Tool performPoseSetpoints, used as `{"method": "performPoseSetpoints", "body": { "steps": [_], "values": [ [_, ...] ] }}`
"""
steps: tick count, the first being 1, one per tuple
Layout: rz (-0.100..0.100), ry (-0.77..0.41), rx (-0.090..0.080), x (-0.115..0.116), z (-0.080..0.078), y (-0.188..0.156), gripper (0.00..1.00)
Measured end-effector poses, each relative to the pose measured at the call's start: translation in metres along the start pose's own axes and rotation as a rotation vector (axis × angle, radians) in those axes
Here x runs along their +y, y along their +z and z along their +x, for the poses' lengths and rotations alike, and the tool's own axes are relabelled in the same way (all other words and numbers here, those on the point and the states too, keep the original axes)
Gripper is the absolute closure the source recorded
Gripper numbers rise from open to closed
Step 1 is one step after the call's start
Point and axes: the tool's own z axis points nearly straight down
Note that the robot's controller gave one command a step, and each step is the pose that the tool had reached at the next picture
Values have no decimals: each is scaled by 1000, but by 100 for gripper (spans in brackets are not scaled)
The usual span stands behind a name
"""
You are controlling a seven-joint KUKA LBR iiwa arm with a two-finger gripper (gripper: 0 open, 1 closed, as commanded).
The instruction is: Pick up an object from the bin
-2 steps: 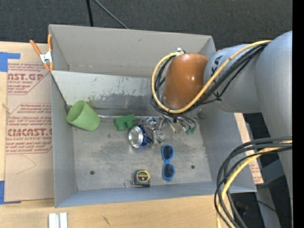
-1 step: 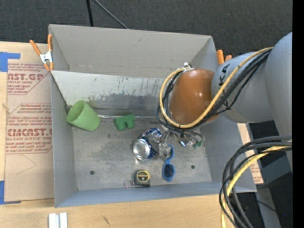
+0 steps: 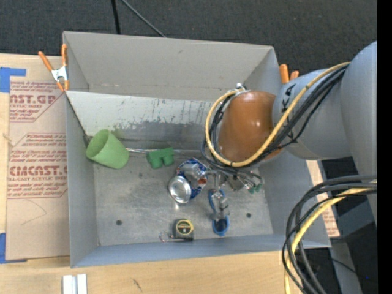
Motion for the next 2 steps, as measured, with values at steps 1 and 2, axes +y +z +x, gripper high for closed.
{"method": "performPoseSetpoints", "body": {
  "steps": [1,2],
  "values": [
    [1,-16,-2,-16,-22,0,0],
    [5,-15,-14,-17,-25,-4,100]
  ]
}}
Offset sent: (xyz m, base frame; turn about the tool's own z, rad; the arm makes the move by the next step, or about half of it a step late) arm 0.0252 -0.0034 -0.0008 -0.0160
